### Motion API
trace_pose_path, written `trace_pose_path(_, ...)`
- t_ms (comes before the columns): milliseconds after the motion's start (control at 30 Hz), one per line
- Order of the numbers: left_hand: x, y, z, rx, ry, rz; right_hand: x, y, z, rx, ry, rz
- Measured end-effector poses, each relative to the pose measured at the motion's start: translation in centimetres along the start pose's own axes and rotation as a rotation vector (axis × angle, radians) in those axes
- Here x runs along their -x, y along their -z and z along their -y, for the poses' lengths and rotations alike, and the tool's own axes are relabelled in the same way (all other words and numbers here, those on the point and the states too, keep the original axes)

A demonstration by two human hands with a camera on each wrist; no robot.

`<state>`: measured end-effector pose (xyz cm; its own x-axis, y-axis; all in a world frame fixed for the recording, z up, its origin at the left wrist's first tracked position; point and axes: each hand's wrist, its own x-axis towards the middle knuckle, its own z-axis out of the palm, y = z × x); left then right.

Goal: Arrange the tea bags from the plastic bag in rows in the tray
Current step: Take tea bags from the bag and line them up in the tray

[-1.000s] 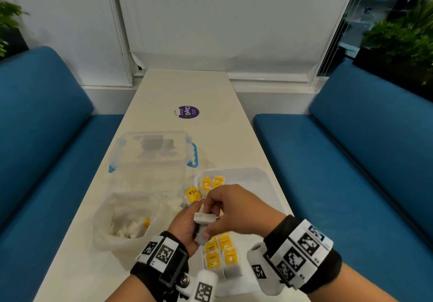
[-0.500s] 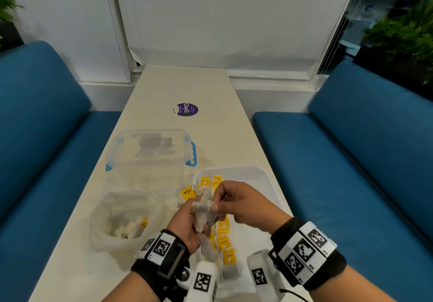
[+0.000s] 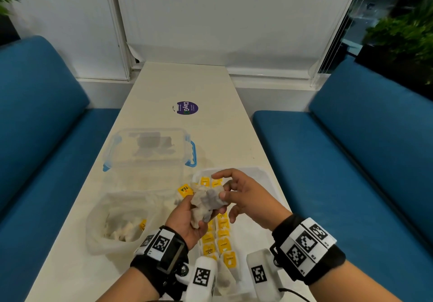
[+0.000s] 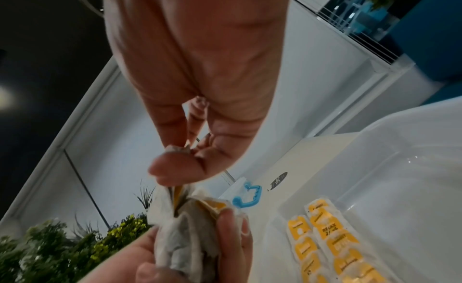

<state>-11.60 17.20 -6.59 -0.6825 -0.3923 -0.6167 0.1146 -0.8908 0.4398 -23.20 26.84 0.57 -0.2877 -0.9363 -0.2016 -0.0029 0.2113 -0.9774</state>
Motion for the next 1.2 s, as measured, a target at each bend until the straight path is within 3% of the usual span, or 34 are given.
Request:
trace_pose_path(333,0.4,0.4,-0.1,-0.008,-0.003,-0.007,0.1,0.4,1.5,-0.385,-0.003,0.000)
trace_pose_path(533,1.0,0.3,0.0,-0.022,-0.047,-0.014,0.5,-0.3,2.2,0.096,0.210,-0.266)
trace_pose_path(633,1.3,0.2,0.1,-0.029,-0.056,-0.016,0.9,-1.3,1.8,0.283,0.314,-0.313)
trace_pose_path(733,1.6,0.0,0.3,-0.046,-0.074,-0.005,1.2,-2.4,1.1,0.590,0.388,-0.251)
trace_pose_path(833,1.8,-0.1,0.6,-0.096,-0.106,-0.004,1.6,-3.0,-0.2,0.920,0.463,-0.096)
trace_pose_path(967,2.1,0.2,0.9,-0.144,-0.117,0.002,2.2,-3.2,-0.2,0.797,0.404,-0.030)
trace_pose_path(1067,2.3,0.4,1.4,-0.164,-0.140,-0.018,2.1,-3.0,-0.1,0.744,0.299,-0.075)
trace_pose_path(1200,2.7,-0.2,1.8,-0.187,-0.171,-0.025,2.2,-2.9,-0.4,0.706,0.280,-0.108)
